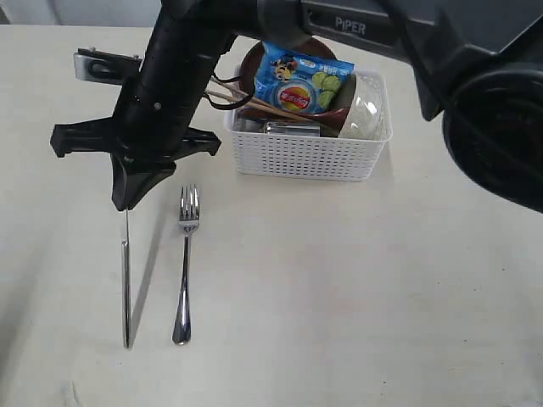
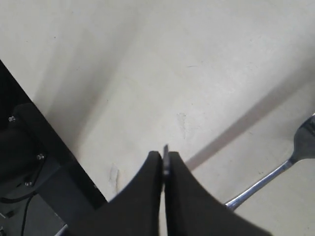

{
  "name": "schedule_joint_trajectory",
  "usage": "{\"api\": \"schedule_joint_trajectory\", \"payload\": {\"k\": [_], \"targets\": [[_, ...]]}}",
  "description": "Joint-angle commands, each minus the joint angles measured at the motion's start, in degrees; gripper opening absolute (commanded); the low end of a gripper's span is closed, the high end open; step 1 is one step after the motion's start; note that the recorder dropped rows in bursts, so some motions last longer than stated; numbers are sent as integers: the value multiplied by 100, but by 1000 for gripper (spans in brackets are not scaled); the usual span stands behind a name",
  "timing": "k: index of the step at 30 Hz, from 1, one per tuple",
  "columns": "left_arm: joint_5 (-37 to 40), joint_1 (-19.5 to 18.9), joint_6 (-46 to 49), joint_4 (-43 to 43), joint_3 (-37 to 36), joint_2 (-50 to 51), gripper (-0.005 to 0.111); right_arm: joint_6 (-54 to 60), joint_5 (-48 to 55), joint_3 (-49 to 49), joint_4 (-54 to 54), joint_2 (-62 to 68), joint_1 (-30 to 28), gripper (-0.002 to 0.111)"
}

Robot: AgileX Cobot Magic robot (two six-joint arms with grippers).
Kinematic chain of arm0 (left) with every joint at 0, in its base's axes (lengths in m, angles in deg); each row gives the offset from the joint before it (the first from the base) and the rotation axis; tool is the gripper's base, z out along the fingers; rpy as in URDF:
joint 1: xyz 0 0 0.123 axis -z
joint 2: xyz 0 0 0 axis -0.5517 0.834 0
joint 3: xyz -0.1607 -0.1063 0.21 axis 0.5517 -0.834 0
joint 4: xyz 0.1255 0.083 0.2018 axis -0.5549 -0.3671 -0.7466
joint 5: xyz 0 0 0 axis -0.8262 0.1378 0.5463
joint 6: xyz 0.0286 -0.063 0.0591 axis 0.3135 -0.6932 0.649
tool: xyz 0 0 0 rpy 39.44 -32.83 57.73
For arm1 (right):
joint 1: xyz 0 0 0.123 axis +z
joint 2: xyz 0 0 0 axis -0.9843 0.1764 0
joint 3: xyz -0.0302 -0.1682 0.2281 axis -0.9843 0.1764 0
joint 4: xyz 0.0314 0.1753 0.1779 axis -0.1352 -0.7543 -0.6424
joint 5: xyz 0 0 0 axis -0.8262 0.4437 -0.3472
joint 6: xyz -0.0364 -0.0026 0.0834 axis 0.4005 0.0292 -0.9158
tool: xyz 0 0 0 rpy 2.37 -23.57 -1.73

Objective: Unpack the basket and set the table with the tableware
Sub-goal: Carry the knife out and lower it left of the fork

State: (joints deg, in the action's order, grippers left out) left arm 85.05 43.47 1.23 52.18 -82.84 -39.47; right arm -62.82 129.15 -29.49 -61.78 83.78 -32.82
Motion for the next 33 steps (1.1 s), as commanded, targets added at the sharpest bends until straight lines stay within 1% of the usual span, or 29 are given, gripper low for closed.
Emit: {"api": "schedule_joint_trajectory", "payload": {"k": [1, 5, 8, 20, 26, 29, 33], "targets": [[-43, -14, -2, 10, -13, -19, 0, -87, 1, 4, 196, 43, 34, 0], [-43, -14, -2, 10, -13, -19, 0, -286, 1, 4, 642, 109, 109, 0], [-43, -14, -2, 10, -13, -19, 0, -407, 1, 4, 728, 145, 109, 0], [-43, -14, -2, 10, -13, -19, 0, -1158, -163, 4, 441, 453, 118, 0], [-43, -14, -2, 10, -13, -19, 0, -1185, -662, 4, 26, 595, 118, 0], [-43, -14, -2, 10, -13, -19, 0, -1440, -939, 4, 189, 595, 118, 0], [-43, -14, -2, 10, -13, -19, 0, -1975, -945, 4, 746, 595, 118, 0]]}}
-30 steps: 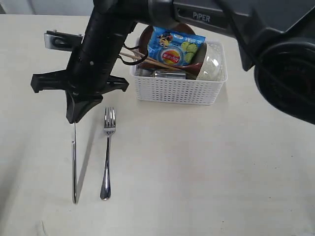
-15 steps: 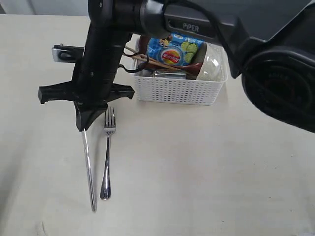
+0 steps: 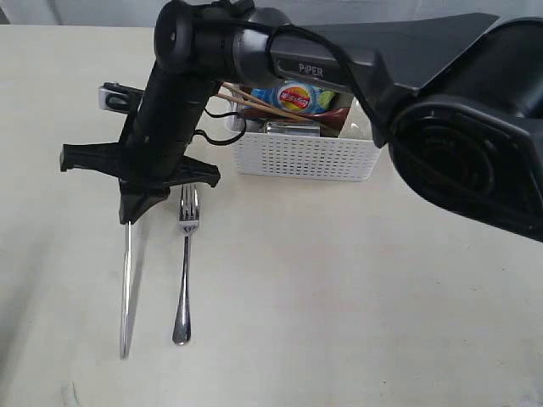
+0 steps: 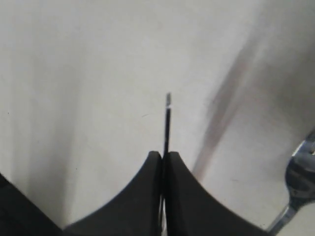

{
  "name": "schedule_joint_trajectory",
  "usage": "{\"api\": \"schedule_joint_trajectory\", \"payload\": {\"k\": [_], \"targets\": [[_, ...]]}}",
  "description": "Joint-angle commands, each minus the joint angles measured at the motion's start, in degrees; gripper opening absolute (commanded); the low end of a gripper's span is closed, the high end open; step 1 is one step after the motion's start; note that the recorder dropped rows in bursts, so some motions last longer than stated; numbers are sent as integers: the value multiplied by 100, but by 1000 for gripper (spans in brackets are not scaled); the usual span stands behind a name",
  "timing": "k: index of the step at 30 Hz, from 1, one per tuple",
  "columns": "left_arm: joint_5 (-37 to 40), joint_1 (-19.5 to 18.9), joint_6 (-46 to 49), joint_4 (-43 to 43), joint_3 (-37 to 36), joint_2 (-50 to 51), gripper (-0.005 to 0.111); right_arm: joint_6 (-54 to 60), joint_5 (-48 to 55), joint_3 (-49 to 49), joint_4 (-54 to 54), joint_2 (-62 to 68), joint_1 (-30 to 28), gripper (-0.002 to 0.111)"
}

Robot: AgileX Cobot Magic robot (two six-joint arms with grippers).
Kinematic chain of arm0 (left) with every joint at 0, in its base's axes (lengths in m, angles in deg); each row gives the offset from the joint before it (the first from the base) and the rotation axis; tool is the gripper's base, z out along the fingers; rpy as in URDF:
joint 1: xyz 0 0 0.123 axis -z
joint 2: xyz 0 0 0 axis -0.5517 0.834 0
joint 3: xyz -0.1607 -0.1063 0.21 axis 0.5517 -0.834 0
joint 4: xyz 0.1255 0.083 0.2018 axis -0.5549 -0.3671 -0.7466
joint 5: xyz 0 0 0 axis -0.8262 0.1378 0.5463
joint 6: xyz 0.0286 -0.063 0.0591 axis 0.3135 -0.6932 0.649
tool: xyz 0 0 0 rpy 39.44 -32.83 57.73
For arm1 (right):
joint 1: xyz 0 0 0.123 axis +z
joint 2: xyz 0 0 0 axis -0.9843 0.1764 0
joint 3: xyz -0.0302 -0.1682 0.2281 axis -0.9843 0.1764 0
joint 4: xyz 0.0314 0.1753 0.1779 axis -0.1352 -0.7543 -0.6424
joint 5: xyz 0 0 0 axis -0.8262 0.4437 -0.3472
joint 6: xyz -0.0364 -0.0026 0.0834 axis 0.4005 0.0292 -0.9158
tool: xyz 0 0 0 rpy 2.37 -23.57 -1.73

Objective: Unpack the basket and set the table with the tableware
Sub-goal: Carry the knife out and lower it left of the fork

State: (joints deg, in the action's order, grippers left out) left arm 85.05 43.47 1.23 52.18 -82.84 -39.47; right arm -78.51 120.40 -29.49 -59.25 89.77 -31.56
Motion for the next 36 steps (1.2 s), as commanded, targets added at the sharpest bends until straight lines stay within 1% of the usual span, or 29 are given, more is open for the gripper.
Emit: {"api": "schedule_joint_trajectory", "payload": {"k": [1, 16, 25, 36], "targets": [[-43, -14, -2, 10, -13, -19, 0, -504, -32, 4, 636, -4, -9, 0], [-43, -14, -2, 10, -13, -19, 0, -852, 38, 4, 669, 250, -9, 0], [-43, -14, -2, 10, -13, -19, 0, -712, -225, 4, 250, 348, -9, 0], [-43, -14, -2, 10, -13, -19, 0, -901, -98, 4, 416, 373, -9, 0]]}}
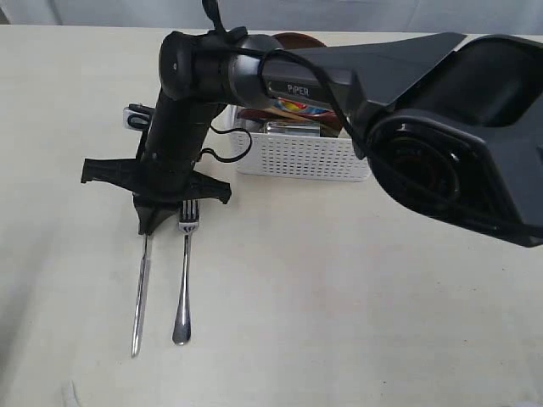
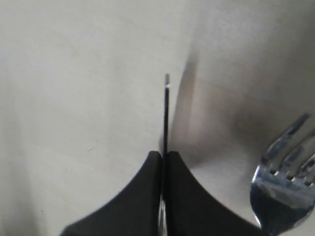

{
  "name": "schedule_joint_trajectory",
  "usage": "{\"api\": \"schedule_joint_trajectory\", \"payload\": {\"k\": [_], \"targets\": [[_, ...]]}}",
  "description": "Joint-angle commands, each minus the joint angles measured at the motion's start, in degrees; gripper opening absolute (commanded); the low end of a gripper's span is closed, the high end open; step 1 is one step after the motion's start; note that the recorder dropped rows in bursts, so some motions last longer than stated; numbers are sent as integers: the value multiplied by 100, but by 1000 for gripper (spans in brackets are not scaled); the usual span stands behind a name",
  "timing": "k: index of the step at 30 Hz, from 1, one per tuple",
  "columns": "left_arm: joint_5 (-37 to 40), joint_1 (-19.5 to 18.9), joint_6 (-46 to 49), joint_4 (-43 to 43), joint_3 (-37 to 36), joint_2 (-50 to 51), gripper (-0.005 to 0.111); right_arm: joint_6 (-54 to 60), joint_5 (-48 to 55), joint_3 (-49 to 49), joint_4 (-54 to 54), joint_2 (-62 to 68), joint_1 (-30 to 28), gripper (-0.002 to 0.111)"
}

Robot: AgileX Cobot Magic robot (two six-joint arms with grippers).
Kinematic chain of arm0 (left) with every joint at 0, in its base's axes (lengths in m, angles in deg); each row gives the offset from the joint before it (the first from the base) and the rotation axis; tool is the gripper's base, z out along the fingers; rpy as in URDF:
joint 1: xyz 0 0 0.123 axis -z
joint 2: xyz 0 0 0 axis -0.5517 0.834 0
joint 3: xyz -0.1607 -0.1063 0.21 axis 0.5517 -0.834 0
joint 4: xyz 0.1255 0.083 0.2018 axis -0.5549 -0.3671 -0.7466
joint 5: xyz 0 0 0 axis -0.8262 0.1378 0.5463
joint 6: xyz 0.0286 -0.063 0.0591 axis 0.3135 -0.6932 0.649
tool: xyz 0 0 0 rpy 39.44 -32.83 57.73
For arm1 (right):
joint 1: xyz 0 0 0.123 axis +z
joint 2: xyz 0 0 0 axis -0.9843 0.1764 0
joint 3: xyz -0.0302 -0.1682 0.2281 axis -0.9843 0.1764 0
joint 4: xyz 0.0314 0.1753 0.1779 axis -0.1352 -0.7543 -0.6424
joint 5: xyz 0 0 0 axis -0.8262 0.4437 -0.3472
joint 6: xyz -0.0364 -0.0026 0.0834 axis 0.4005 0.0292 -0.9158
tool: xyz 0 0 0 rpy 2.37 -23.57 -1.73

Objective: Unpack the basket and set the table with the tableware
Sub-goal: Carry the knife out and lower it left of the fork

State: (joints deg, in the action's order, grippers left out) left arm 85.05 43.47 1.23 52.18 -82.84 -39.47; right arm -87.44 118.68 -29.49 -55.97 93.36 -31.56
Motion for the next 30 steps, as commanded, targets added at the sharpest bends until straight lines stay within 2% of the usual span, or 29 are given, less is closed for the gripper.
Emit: {"api": "schedule_joint_trajectory", "payload": {"k": [1, 4, 8, 11, 16, 22, 27, 30], "targets": [[-43, -14, -2, 10, -13, -19, 0, -7, 73, 4, 115, 14, -9, 0], [-43, -14, -2, 10, -13, -19, 0, 39, 73, 4, 115, 14, -9, 4], [-43, -14, -2, 10, -13, -19, 0, 52, 63, 4, 129, 14, -9, 29], [-43, -14, -2, 10, -13, -19, 0, 52, 33, 4, 137, 14, -9, 41], [-43, -14, -2, 10, -13, -19, 0, 262, -7, -6, 187, -88, -9, 41], [-43, -14, -2, 10, -13, -19, 0, 530, 14, -6, 881, -523, 87, 41], [-43, -14, -2, 10, -13, -19, 0, 456, 931, -6, 2275, -781, 798, 41], [-43, -14, -2, 10, -13, -19, 0, 116, 1047, -6, 2904, -764, 1381, 41]]}}
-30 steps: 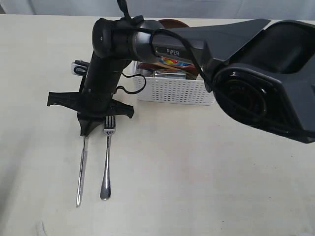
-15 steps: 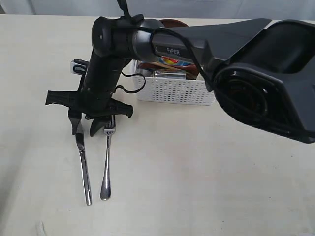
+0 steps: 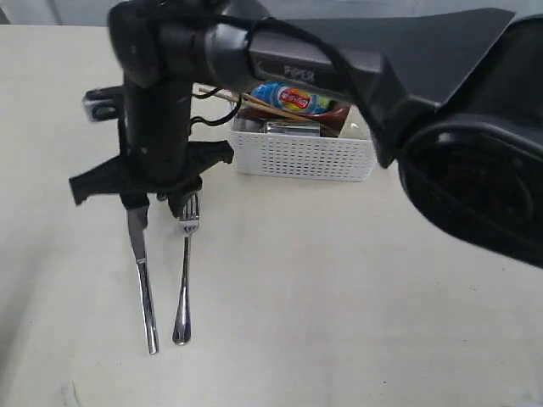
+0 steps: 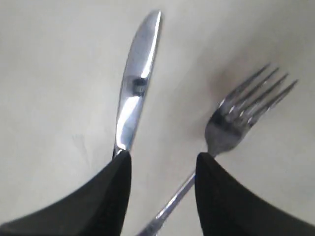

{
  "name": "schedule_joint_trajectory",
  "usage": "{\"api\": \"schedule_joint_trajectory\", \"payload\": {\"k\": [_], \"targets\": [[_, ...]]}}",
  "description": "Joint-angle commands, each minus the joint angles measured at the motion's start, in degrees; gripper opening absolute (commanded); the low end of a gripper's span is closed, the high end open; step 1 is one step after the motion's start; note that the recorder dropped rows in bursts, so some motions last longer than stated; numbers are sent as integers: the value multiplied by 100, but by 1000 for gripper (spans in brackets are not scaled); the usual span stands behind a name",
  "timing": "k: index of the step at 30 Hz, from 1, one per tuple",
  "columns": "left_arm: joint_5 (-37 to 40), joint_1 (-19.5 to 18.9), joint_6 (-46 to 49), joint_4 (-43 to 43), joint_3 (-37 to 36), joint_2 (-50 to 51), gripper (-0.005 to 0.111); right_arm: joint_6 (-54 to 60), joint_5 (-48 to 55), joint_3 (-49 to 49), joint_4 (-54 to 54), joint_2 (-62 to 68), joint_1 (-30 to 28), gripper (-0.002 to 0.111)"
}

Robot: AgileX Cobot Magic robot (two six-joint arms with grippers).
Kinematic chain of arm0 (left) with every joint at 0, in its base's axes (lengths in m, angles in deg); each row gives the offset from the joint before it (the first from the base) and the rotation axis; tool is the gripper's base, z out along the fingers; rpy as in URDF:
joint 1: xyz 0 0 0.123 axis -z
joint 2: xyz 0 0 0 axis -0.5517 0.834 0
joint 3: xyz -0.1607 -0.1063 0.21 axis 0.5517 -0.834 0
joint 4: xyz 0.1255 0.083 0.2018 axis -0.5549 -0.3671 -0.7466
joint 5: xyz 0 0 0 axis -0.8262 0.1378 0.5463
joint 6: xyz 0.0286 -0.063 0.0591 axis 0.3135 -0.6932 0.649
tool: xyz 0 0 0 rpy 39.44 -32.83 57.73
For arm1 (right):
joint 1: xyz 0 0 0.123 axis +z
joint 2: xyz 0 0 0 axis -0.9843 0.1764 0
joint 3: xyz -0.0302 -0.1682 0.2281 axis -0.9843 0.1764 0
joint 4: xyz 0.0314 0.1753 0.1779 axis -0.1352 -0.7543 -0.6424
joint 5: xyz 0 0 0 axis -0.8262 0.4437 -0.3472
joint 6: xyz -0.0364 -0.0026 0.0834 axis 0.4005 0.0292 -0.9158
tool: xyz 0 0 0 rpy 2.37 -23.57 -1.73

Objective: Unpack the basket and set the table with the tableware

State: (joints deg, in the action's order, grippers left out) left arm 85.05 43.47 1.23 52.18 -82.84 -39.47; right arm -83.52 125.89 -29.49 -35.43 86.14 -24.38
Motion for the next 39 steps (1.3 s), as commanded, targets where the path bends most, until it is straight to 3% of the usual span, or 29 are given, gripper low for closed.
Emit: {"api": "schedule_joint_trajectory", "payload": {"k": [1, 5, 28, 32, 36, 39], "targets": [[-43, -14, -2, 10, -13, -19, 0, -315, 327, -6, 849, -30, 788, 41], [-43, -14, -2, 10, -13, -19, 0, -546, 207, -6, 816, 61, 1079, 41], [-43, -14, -2, 10, -13, -19, 0, -746, -73, -6, 372, 533, 829, 41], [-43, -14, -2, 10, -13, -19, 0, -746, -88, -6, 372, 533, 821, 25], [-43, -14, -2, 10, -13, -19, 0, -1004, -63, -6, 372, 533, 794, -1], [-43, -14, -2, 10, -13, -19, 0, -1334, -48, -6, 387, 533, 754, 0]]}}
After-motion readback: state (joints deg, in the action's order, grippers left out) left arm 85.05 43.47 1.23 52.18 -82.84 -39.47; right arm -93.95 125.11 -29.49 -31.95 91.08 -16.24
